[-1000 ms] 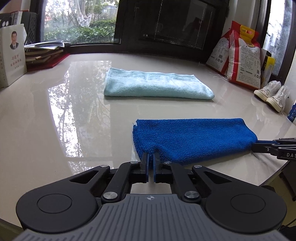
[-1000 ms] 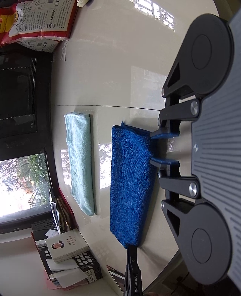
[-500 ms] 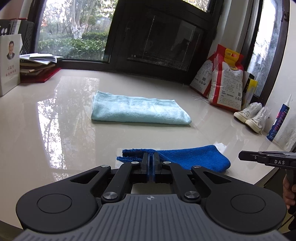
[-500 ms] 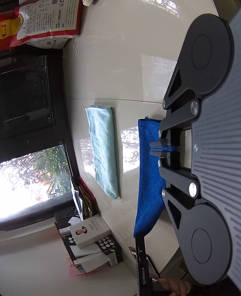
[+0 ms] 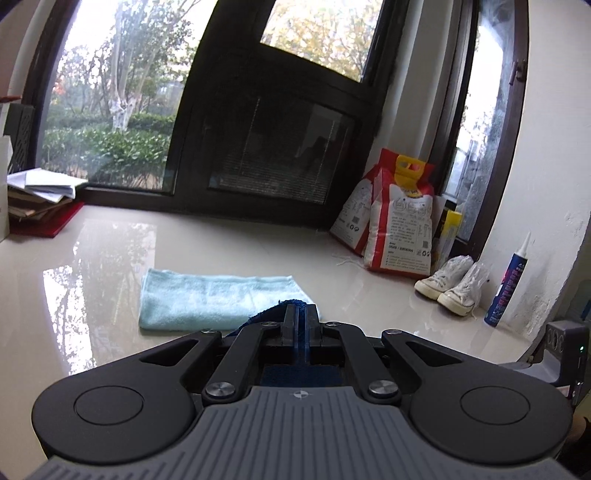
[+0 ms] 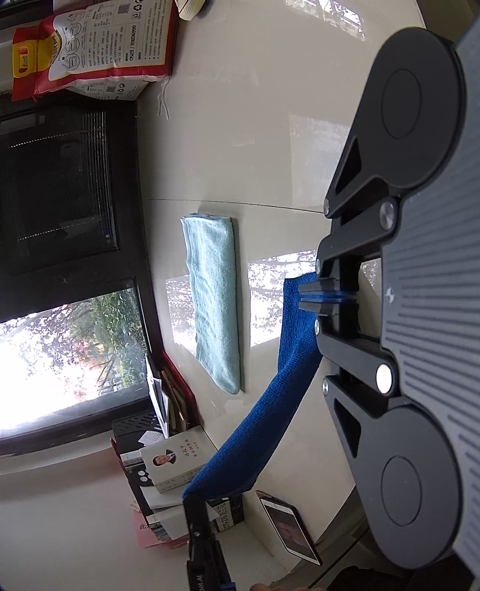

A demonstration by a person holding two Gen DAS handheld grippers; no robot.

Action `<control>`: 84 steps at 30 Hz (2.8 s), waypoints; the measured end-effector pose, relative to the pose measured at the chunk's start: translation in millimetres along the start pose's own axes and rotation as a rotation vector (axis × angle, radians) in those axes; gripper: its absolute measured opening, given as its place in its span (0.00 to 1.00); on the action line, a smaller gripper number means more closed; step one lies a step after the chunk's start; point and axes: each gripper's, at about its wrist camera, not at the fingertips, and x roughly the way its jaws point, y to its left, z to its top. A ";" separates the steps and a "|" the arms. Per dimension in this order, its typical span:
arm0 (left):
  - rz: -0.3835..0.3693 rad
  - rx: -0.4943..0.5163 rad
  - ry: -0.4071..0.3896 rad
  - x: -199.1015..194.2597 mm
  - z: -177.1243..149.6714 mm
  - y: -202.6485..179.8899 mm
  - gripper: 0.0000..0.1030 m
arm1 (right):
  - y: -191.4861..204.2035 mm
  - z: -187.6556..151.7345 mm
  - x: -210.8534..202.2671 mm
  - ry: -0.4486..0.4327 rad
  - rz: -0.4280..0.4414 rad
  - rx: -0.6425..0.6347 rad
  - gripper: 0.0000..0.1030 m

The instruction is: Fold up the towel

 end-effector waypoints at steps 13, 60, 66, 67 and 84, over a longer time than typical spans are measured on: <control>-0.107 0.116 0.002 38.4 38.2 -52.3 0.03 | -6.2 -4.0 -4.3 -0.007 -0.009 0.024 0.02; -0.006 0.025 0.315 85.0 -49.1 17.8 0.44 | 13.5 10.7 27.7 0.074 0.037 -0.022 0.06; 0.020 0.043 0.333 70.6 -65.1 23.0 0.44 | 34.7 22.7 48.2 0.094 0.081 -0.066 0.19; 0.021 0.043 0.335 68.6 -67.5 23.6 0.44 | 39.4 24.6 52.8 0.098 0.089 -0.074 0.19; 0.024 0.042 0.341 56.4 -79.4 31.5 0.44 | 73.7 35.0 115.2 0.165 0.117 -0.150 0.19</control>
